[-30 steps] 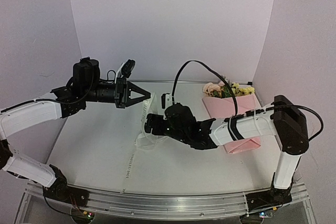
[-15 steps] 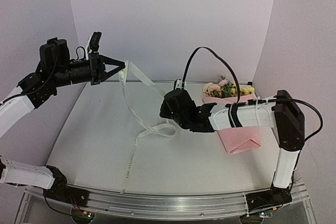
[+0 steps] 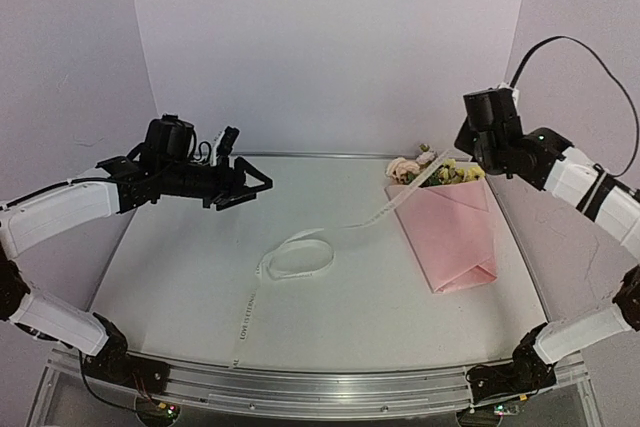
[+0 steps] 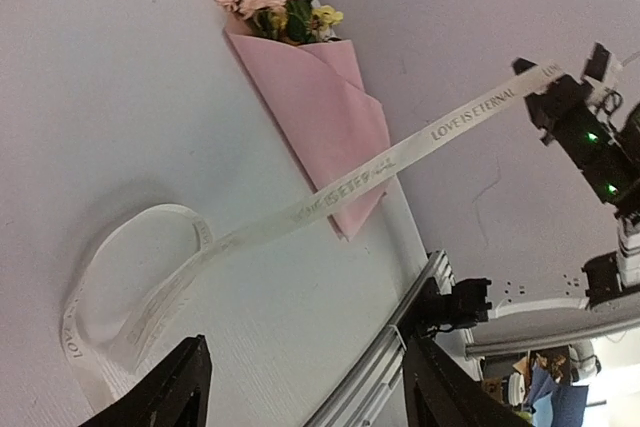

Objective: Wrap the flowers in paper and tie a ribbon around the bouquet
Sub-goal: Straighten the ribbon at the center of the board.

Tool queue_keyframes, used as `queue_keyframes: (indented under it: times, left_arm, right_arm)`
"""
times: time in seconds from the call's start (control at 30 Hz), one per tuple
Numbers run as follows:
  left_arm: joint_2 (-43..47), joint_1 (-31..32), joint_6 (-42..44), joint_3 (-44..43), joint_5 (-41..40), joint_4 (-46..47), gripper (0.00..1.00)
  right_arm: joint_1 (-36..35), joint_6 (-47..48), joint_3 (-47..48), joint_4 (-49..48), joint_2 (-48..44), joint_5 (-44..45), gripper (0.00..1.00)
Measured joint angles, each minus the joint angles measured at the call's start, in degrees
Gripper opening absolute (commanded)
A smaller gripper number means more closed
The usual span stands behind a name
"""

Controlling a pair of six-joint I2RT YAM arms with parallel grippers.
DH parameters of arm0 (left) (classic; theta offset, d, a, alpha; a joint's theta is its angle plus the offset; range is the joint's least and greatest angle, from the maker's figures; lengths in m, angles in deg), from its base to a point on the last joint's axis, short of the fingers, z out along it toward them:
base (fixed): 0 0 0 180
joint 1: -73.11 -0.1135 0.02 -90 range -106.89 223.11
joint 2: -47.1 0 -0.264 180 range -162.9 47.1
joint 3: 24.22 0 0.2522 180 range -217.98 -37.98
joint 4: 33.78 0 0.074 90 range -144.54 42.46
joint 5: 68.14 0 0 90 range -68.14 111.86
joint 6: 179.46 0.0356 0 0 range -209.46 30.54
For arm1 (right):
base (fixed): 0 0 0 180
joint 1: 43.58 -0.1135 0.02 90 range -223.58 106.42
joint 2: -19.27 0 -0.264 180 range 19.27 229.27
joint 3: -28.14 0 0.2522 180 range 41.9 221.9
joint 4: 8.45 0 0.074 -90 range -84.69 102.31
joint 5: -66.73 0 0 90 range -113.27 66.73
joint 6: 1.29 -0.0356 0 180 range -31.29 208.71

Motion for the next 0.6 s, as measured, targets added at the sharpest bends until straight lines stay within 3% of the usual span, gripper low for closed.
queue_keyframes:
  times: [0.2,0.3,0.6]
  left_arm:
    - [-1.2,0.4,-1.6,2.3,-14.2,-4.7,0.59]
    - [-6.7,1.1,-1.9,4.0,-20.4,-6.5,0.59]
    - [-26.2,8.1,-0.5,1.9,-26.7,-9.4,0.64]
  right_arm:
    - [2.6,-0.1,1.2,8.9,-6.7,3.0,0.0]
    - [3.2,-0.1,1.6,11.0,-6.7,2.6,0.0]
    - [3.5,0.2,1.9,12.8,-6.6,-1.0,0.0]
